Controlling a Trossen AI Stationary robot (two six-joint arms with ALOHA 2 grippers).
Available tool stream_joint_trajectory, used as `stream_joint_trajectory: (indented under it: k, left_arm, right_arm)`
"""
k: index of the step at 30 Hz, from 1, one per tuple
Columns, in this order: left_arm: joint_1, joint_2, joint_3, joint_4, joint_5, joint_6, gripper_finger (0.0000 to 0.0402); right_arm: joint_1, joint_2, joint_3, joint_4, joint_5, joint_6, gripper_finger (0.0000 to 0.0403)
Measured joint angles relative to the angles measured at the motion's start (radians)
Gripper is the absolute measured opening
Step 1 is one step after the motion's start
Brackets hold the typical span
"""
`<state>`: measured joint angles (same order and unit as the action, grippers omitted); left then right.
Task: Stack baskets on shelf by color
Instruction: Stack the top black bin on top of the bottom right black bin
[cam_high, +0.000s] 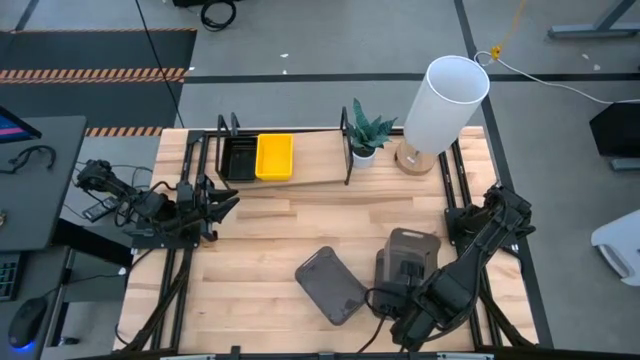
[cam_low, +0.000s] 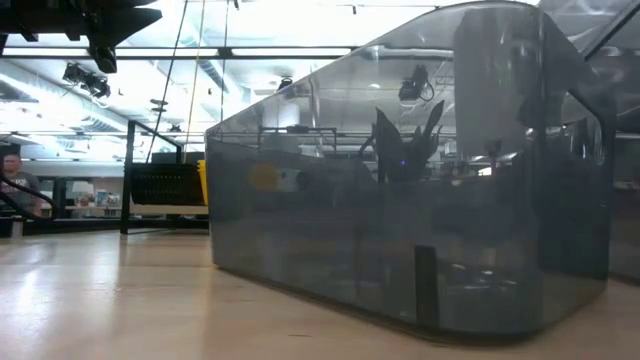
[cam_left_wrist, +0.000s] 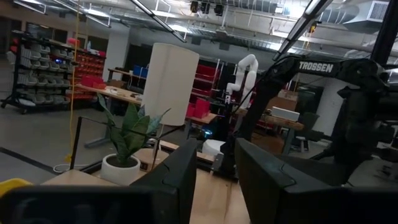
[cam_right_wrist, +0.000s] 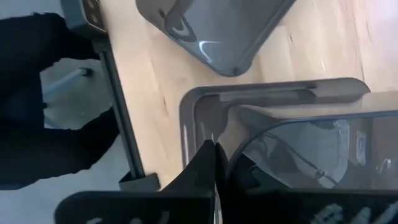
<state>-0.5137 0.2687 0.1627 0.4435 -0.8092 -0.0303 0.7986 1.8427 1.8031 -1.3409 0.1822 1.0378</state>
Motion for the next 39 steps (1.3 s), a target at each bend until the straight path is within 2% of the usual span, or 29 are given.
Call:
stream_joint_trajectory:
  k: [14, 18, 33, 39]
  left_arm:
    - [0.000, 0.000, 0.000, 0.000, -0.002, -0.002, 0.0117]
    - [0.000, 0.000, 0.000, 0.000, -0.002, -0.002, 0.0117]
    - [0.000, 0.000, 0.000, 0.000, -0.002, 0.000, 0.0117]
    - [0.000, 0.000, 0.000, 0.000, -0.002, 0.000, 0.0117]
  right_arm:
    - [-0.008, 0.004, -0.053, 0.156, 0.003, -0.010, 0.0007]
    - [-0.013, 0.004, -0.090, 0.200, -0.030, -0.009, 0.0007]
    - [-0.074, 0.005, -0.215, 0.225, -0.056, -0.027, 0.0008]
    - [-0.103, 0.005, -0.286, 0.267, -0.054, -0.027, 0.0029]
